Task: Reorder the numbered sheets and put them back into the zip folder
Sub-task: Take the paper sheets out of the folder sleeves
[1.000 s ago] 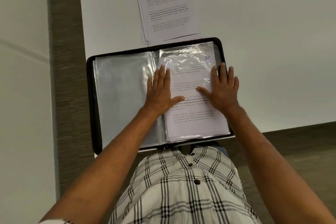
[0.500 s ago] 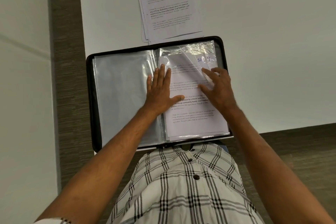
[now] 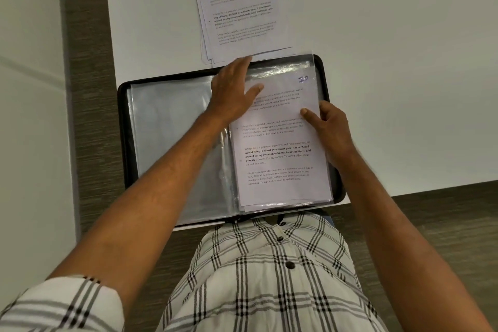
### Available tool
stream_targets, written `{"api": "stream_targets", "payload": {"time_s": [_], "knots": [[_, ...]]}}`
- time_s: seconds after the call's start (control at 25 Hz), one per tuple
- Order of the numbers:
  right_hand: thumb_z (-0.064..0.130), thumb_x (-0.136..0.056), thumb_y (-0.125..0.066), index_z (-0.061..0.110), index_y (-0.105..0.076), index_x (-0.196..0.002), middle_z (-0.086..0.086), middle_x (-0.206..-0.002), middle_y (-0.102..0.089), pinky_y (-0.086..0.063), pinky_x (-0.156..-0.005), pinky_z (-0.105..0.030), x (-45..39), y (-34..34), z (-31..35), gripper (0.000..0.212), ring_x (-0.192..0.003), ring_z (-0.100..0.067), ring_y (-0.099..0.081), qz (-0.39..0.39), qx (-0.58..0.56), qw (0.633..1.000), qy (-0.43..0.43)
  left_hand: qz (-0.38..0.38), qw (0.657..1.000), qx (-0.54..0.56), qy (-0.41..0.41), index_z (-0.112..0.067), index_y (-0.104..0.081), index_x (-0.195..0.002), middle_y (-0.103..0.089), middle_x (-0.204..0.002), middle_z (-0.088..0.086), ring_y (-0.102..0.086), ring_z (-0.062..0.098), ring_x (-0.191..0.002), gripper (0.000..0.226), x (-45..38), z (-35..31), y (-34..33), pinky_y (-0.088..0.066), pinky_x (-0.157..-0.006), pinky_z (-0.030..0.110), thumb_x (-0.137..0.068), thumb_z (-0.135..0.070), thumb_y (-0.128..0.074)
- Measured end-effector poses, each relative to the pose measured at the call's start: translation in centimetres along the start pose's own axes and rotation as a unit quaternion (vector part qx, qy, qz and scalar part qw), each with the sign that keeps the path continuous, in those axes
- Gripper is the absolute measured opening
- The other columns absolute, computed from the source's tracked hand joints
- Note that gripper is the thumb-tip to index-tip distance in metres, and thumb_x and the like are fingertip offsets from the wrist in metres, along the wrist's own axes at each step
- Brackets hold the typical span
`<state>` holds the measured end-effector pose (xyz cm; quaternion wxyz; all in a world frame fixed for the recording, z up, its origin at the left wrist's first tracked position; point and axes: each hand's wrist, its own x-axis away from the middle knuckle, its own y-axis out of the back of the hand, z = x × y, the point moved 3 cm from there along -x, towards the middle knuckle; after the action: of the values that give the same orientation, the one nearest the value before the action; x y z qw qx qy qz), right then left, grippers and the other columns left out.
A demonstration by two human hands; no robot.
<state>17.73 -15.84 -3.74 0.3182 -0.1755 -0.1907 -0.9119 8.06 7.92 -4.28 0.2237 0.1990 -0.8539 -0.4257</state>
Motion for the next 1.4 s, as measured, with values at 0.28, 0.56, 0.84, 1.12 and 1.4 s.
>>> {"api": "stream_targets", "payload": {"time_s": [0.28, 0.56, 0.84, 1.12, 1.4], "knots": [[0.026, -0.102, -0.068, 0.017, -0.068, -0.103, -0.002, -0.104, -0.078, -0.064, -0.071, -0.03, -0.1, 0.0, 0.0, 0.009, -0.085, -0.019, -0.078, -0.007, -0.002, 1.0, 0.004, 0.013, 0.998, 0.043, -0.049, -0.022, -0.067, -0.097, -0.062, -0.098, -0.009, -0.058, 0.011, -0.092, 0.017, -3.9, -0.9, 2.0, -0.045, -0.094, 0.038, -0.088, -0.033, -0.077], [0.029, -0.105, -0.064, 0.011, -0.069, -0.117, -0.003, -0.108, -0.077, -0.066, -0.083, -0.044, -0.5, 0.1, -0.7, 0.022, -0.09, -0.021, -0.078, -0.014, 0.02, 1.0, -0.01, -0.028, 0.994, 0.065, -0.079, -0.018, -0.081, -0.099, -0.075, -0.094, -0.003, -0.069, 0.01, -0.088, 0.013, -3.9, -0.8, 2.5, -0.059, -0.084, 0.04, -0.089, -0.025, -0.076], [0.027, -0.107, -0.059, 0.02, -0.066, -0.112, -0.002, -0.107, -0.076, -0.066, -0.083, -0.043, -0.4, 0.2, -1.2, 0.011, -0.09, -0.018, -0.077, -0.023, 0.032, 0.999, -0.01, -0.067, 0.991, 0.012, -0.112, -0.014, -0.072, -0.088, -0.071, -0.09, -0.003, -0.063, 0.01, -0.087, 0.012, -3.5, -1.5, 2.6, -0.055, -0.079, 0.032, -0.091, -0.026, -0.074], [0.026, -0.106, -0.06, 0.02, -0.066, -0.111, -0.003, -0.105, -0.075, -0.066, -0.081, -0.044, -0.8, 0.3, -1.5, 0.01, -0.088, -0.018, -0.077, -0.016, 0.03, 0.999, -0.02, -0.045, 0.993, 0.011, -0.109, -0.016, -0.079, -0.1, -0.077, -0.093, -0.001, -0.066, 0.006, -0.084, 0.014, -3.5, -1.5, 2.9, -0.055, -0.082, 0.027, -0.094, -0.025, -0.071], [0.02, -0.106, -0.06, 0.013, -0.069, -0.117, -0.004, -0.109, -0.077, -0.065, -0.084, -0.043, -1.1, 0.2, -1.7, 0.016, -0.093, -0.021, -0.077, -0.015, -0.006, 1.0, -0.023, 0.062, 0.99, 0.127, -0.002, -0.017, -0.077, -0.091, -0.077, -0.098, -0.013, -0.073, 0.004, -0.082, 0.032, -4.3, -0.4, 3.0, -0.06, -0.084, 0.034, -0.1, -0.04, -0.057]]}}
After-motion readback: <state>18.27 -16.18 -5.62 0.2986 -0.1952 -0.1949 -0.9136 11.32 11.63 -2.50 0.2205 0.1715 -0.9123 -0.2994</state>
